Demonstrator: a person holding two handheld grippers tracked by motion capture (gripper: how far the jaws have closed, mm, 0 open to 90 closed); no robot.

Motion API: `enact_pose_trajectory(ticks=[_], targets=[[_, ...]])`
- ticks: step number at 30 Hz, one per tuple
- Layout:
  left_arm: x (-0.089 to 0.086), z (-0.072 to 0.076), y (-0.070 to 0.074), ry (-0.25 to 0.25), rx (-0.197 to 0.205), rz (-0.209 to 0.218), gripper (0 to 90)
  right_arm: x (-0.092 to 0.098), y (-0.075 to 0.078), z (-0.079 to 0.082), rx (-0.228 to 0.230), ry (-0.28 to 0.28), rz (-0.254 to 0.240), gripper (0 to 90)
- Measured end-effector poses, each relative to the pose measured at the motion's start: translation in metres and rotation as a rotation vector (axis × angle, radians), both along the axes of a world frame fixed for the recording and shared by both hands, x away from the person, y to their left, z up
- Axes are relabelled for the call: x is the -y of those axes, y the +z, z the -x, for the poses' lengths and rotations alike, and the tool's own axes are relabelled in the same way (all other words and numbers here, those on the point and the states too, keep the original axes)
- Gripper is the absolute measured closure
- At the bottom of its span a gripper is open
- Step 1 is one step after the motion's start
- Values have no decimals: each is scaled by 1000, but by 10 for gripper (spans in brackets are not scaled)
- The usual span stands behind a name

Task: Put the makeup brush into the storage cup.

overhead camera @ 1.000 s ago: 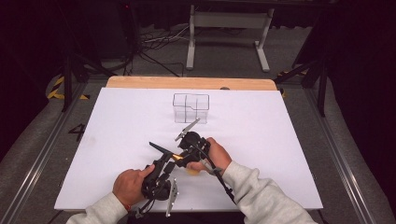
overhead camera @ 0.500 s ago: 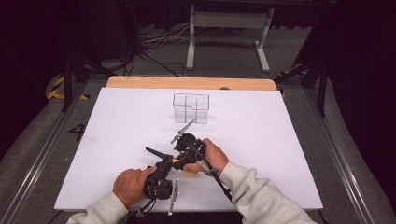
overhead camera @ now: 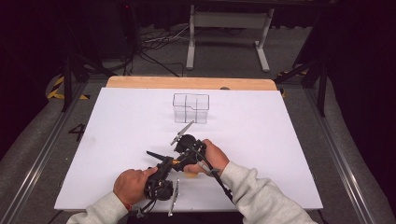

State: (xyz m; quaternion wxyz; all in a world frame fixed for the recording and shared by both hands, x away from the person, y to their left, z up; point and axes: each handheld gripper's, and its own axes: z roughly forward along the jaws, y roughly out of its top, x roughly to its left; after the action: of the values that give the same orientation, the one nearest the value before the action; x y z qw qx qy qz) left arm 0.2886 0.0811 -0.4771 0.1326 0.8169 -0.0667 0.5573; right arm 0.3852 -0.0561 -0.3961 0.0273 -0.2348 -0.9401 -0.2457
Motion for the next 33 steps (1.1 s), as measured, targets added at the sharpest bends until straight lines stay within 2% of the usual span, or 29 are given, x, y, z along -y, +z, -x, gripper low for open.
enact_pose_trajectory(ticks=[2, 3, 4, 5, 6, 7, 8, 9, 10, 11, 16, 17, 20, 21, 23, 25, 26, 30, 31, 33], targets=[[0, -1, 0, 4, -16, 4, 723, 1, 1, 0, 4, 4, -4, 614], [-1, -2, 0, 3, -20, -11, 723, 2, 2, 1, 10, 3, -3, 589], [-2, -2, 2, 16, -19, -47, 724, 4, 4, 1, 17, 0, -12, 581], [-2, -2, 2, 16, -19, -47, 724, 6, 6, 1, 20, 2, -21, 575], [-4, -3, 1, 22, -36, -3, 724, 8, 8, 2, 26, -4, -27, 551], [-4, -3, 1, 22, -36, -3, 724, 8, 8, 2, 26, -4, -27, 551], [-6, -2, 3, 36, -46, -2, 724, 16, 14, 2, 50, -29, -53, 480], [-6, -3, 4, 28, -47, 8, 724, 19, 17, 2, 61, -43, -65, 466], [-8, -4, 6, 33, -56, 36, 724, 25, 22, 1, 85, -62, -89, 450], [-10, -4, 7, 42, -62, 37, 724, 29, 25, 2, 101, -75, -102, 434], [-17, -8, 14, 69, -104, 83, 724, 59, 47, 10, 281, -102, -178, 374], [-19, -9, 15, 72, -114, 111, 724, 63, 49, 12, 307, -102, -184, 371], [-23, -11, 19, 83, -121, 133, 724, 79, 52, 19, 439, -120, -180, 354], [-23, -11, 19, 83, -121, 133, 724, 79, 52, 19, 439, -120, -180, 354], [-26, -12, 20, 99, -134, 165, 724, 87, 50, 23, 489, -125, -183, 350], [-30, -14, 23, 103, -160, 202, 724, 96, 46, 28, 518, -124, -200, 321], [-30, -14, 23, 103, -160, 202, 724, 96, 46, 28, 518, -124, -200, 321], [-36, -17, 25, 111, -190, 253, 724, 108, 40, 36, 583, -134, -218, 299], [-37, -17, 27, 112, -187, 243, 724, 111, 38, 38, 589, -136, -228, 295], [-40, -19, 27, 117, -201, 280, 724, 118, 36, 40, 606, -152, -247, 273]])
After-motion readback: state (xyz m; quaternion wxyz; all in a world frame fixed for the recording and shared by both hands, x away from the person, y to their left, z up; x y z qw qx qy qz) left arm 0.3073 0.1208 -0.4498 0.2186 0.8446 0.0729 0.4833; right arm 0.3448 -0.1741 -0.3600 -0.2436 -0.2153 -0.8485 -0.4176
